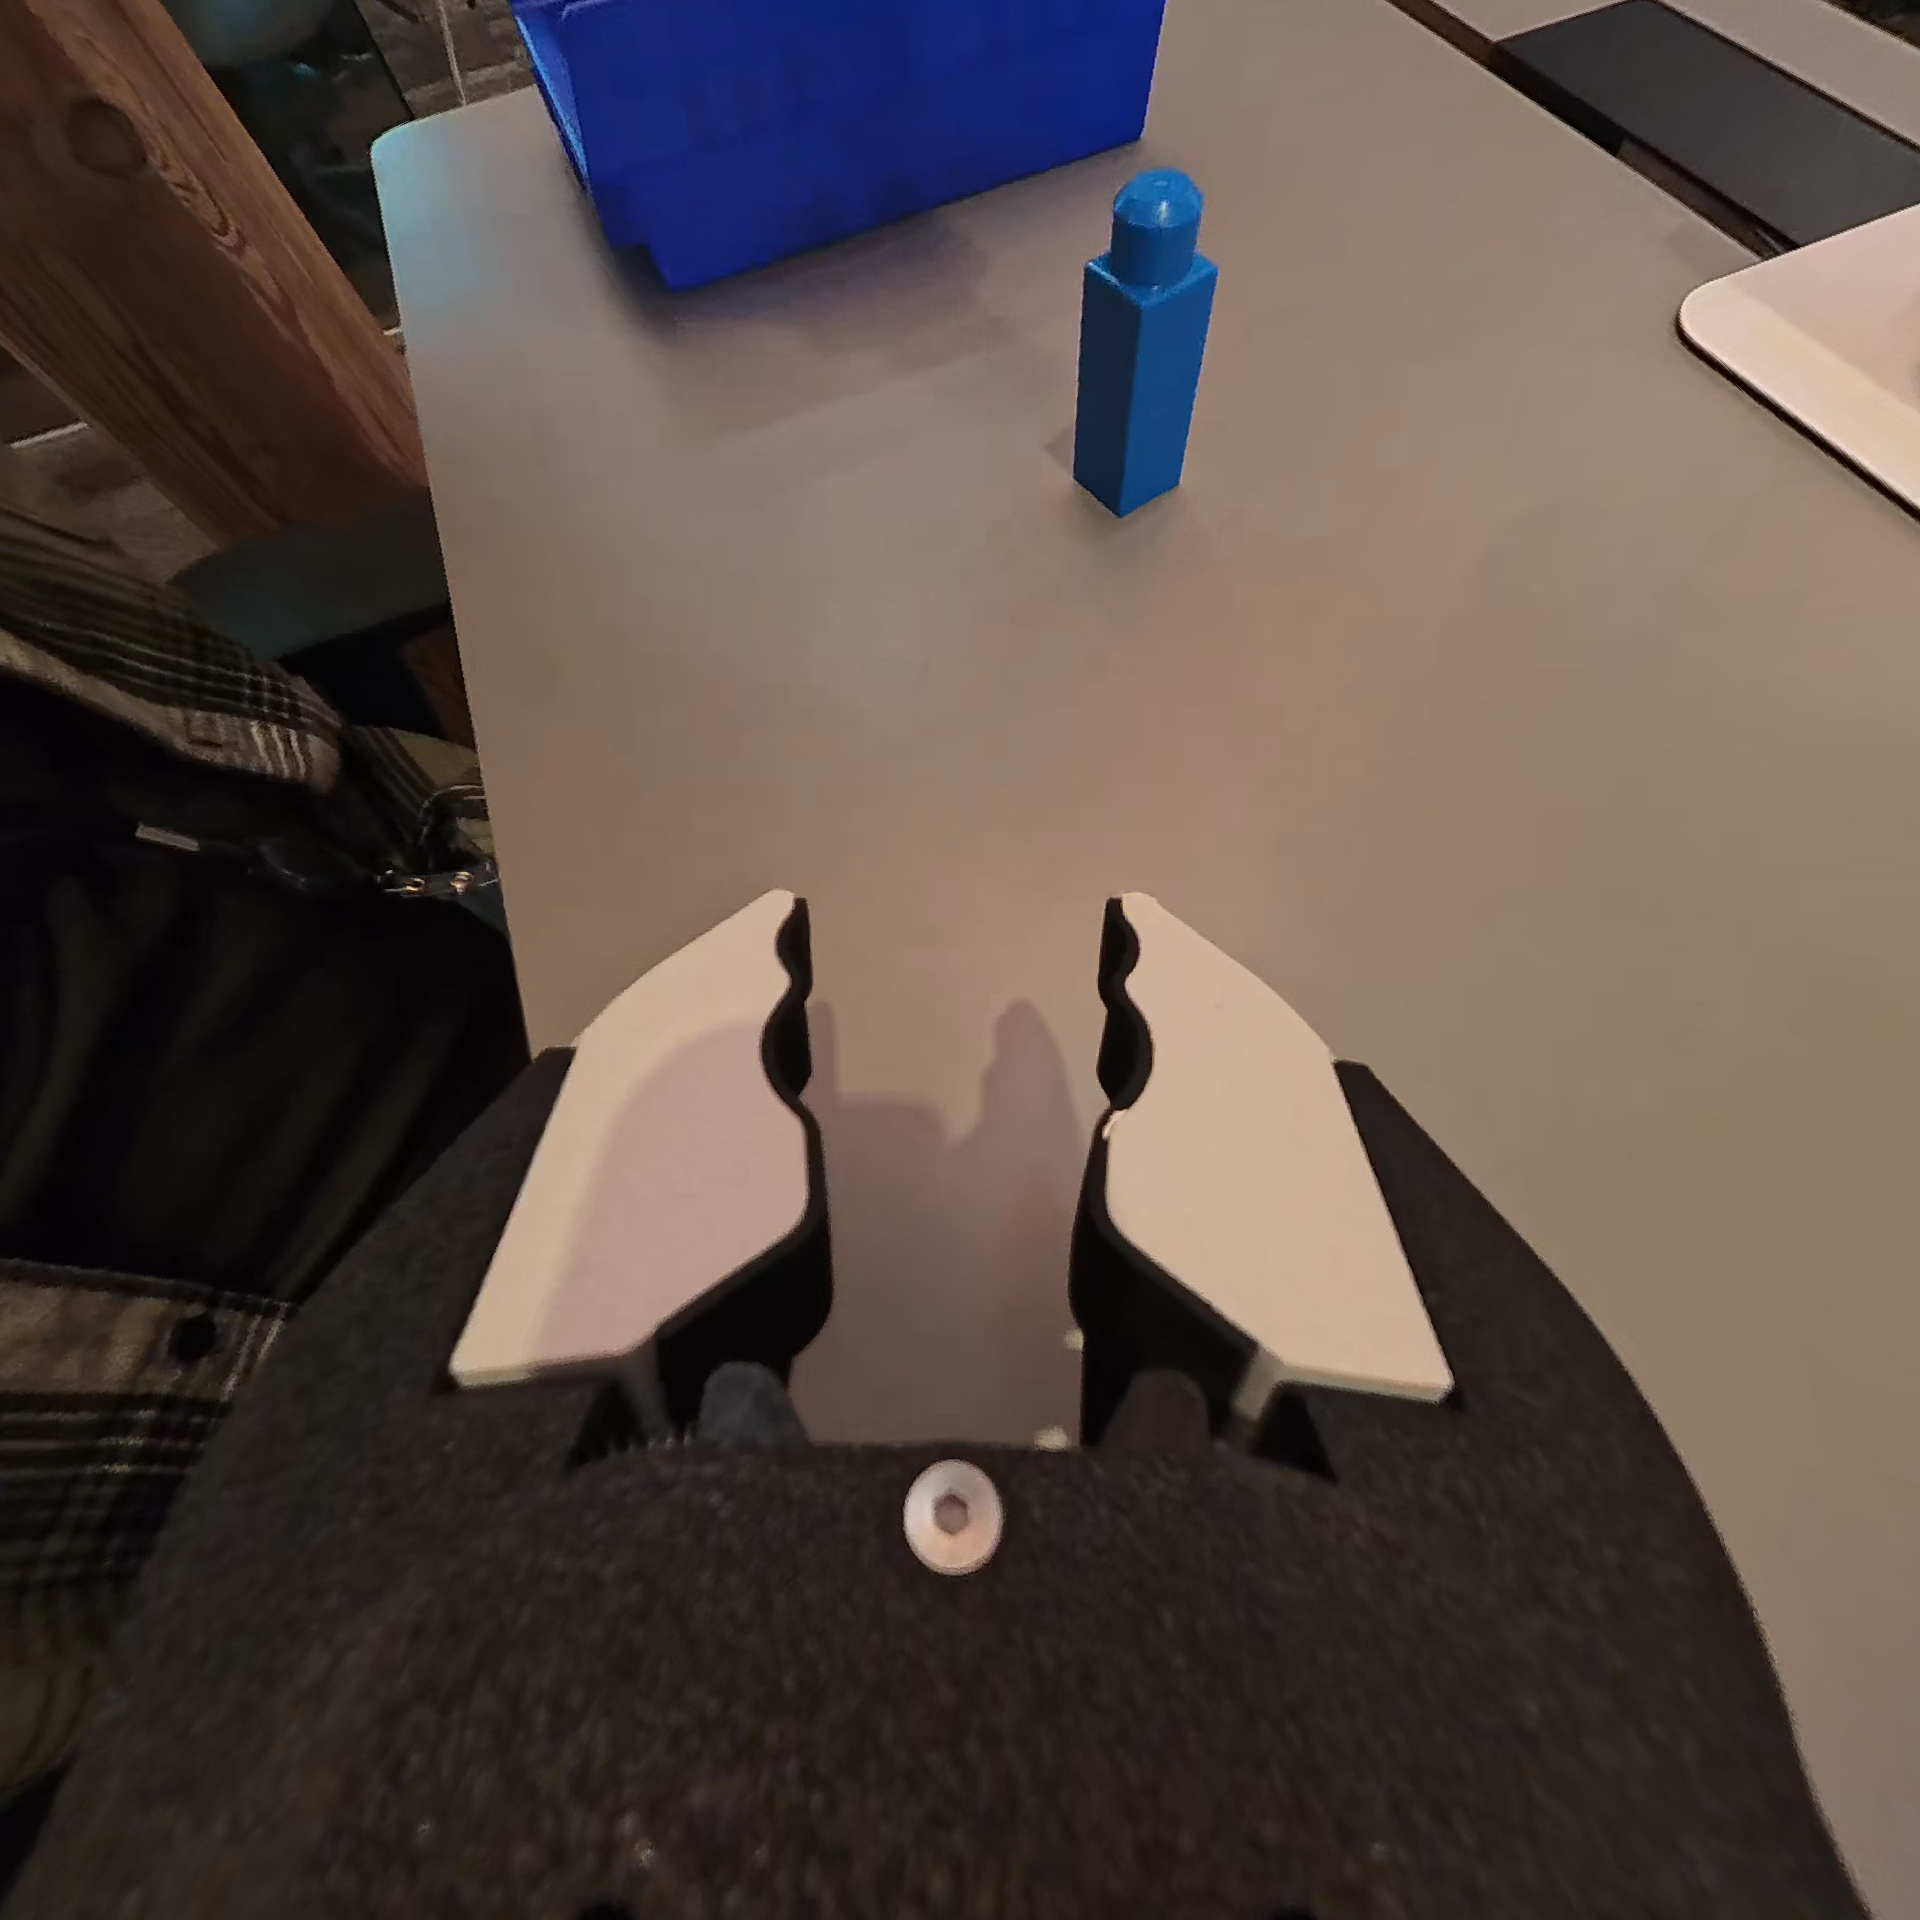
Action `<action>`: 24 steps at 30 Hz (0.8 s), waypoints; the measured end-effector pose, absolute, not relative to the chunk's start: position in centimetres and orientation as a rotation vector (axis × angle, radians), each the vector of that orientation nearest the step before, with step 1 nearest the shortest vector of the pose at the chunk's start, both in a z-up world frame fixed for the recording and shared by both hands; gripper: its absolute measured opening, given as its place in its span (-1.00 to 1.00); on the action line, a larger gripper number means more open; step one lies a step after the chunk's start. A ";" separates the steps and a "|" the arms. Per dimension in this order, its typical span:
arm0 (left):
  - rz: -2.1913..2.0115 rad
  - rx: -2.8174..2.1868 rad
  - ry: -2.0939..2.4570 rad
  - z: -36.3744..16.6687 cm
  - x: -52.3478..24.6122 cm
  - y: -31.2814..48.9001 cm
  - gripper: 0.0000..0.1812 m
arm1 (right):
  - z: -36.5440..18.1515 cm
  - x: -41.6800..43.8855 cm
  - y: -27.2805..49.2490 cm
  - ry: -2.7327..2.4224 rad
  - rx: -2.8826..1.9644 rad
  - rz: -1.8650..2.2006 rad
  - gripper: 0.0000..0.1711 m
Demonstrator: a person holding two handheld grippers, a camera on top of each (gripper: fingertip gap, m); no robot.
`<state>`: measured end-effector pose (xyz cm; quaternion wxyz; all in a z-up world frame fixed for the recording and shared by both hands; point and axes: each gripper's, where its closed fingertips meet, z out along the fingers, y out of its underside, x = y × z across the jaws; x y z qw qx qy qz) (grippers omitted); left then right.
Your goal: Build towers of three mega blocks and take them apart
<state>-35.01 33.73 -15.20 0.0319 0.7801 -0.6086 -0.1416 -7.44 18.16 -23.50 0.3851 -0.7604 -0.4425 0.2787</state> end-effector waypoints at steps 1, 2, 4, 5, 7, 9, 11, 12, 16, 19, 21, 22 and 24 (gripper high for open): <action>-0.447 2.358 -1.856 -15.7 -33.9 33.6 -0.71 | -23.4 -7.3 18.0 -1.126 -1.936 0.707 -0.38; -0.459 2.320 -1.837 -16.2 -33.1 33.5 -0.71 | -23.3 -7.1 17.8 -1.125 -1.937 0.704 -0.38; -0.512 2.253 -1.791 -17.1 -32.0 33.5 -0.71 | -23.2 -6.7 17.5 -1.121 -1.935 0.695 -0.39; -0.543 2.223 -1.771 -17.5 -31.6 33.6 -0.71 | -23.2 -6.6 17.4 -1.118 -1.935 0.694 -0.39; -0.582 2.182 -1.738 -18.1 -31.0 33.7 -0.71 | -23.4 -6.3 17.2 -1.119 -1.942 0.691 -0.39; -0.626 2.155 -1.724 -18.4 -30.6 34.1 -0.71 | -23.5 -6.1 17.2 -1.118 -1.944 0.687 -0.39; -0.648 2.136 -1.706 -18.7 -30.1 34.4 -0.71 | -23.6 -6.1 17.1 -1.122 -1.946 0.693 -0.40; -0.657 2.128 -1.705 -18.8 -29.9 34.5 -0.71 | -23.6 -6.1 17.1 -1.123 -1.943 0.692 -0.40; -0.697 2.095 -1.680 -19.1 -29.2 34.7 -0.71 | -23.7 -6.2 17.0 -1.132 -1.940 0.695 -0.40; -0.708 2.066 -1.664 -19.4 -28.8 34.6 -0.71 | -23.7 -6.2 17.0 -1.134 -1.938 0.695 -0.40; -0.729 2.040 -1.666 -19.7 -28.6 34.7 -0.71 | -23.6 -6.2 17.0 -1.135 -1.935 0.695 -0.41; -0.733 2.036 -1.672 -19.9 -28.5 34.8 -0.71 | -23.6 -6.1 17.0 -1.134 -1.935 0.692 -0.41; -0.722 2.031 -1.666 -20.3 -28.2 34.6 -0.71 | -23.8 -6.0 17.1 -1.133 -1.945 0.685 -0.41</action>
